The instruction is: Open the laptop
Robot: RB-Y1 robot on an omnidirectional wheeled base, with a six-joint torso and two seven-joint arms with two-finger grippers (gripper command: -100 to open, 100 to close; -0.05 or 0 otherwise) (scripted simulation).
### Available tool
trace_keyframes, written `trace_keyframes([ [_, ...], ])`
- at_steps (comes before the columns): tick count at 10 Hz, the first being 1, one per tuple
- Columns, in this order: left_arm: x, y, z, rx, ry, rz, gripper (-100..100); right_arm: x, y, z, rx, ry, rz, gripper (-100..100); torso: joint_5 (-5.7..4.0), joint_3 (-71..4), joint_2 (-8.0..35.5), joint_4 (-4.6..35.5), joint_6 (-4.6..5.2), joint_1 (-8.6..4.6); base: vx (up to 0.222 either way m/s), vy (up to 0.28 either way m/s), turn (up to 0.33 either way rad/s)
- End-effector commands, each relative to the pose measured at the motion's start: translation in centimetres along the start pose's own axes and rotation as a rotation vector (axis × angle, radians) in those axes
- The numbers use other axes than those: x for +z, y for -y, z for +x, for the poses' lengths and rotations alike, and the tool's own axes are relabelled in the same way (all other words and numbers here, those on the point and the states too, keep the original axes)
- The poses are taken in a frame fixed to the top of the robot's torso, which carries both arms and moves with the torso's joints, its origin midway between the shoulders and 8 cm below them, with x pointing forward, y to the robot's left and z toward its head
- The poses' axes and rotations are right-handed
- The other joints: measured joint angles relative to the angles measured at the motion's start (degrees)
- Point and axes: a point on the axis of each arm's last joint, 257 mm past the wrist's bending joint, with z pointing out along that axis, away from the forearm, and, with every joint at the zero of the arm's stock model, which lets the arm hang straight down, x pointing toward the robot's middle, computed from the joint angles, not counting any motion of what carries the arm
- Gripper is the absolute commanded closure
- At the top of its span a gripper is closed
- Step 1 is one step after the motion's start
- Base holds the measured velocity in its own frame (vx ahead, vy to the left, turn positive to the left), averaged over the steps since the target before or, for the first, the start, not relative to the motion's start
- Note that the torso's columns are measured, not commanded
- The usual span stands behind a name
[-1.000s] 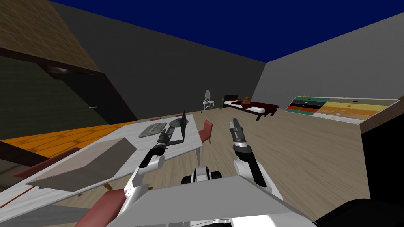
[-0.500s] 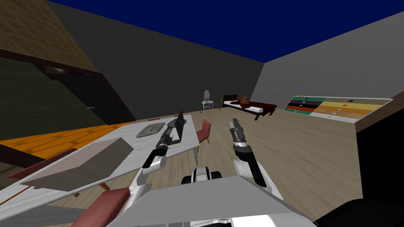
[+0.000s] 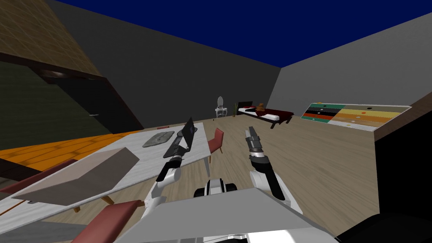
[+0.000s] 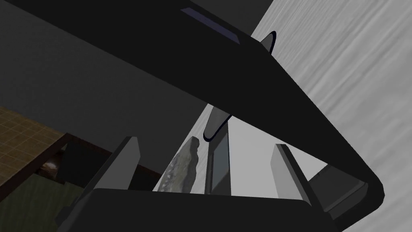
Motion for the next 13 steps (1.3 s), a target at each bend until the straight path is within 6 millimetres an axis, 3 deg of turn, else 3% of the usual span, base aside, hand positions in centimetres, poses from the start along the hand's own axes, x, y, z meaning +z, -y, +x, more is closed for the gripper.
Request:
trace_keyframes([
  [1, -0.3, -2.1, 0.9, -0.125, 0.015, -0.002, -100, 0.0, 0.0, 0.0, 0.000, 0.000, 0.000, 0, 0.07, 0.0, 0.0, -0.1, 0.14, -0.03, -0.016, -0.040, -0.003],
  [5, -0.7, -4.0, 2.5, -0.233, 0.030, -0.004, -100, 0.0, 0.0, 0.0, 0.000, 0.000, 0.000, 0, 0.00, 0.0, 0.0, 0.0, 0.09, -0.06, -0.007, -0.015, -0.007],
  [8, -0.5, -3.3, 2.1, -0.221, 0.031, -0.001, -100, 0.0, 0.0, 0.0, 0.000, 0.000, 0.000, 0, 0.03, -0.1, -0.2, -0.1, 0.00, 0.14, 0.052, 0.014, 0.006],
  [9, -0.5, -3.3, 2.1, -0.221, 0.031, -0.002, 100, 0.0, 0.0, 0.0, 0.000, 0.000, 0.000, 0, 0.04, -0.1, -0.1, -0.1, 0.00, 0.10, 0.008, 0.002, 0.000],
  [13, -1.2, -4.4, 2.0, -0.419, 0.035, 0.030, 100, 0.0, 0.0, 0.0, 0.000, 0.000, 0.000, 0, 0.05, 0.1, 0.1, 0.0, -0.01, 0.18, -0.019, 0.076, -0.069],
])
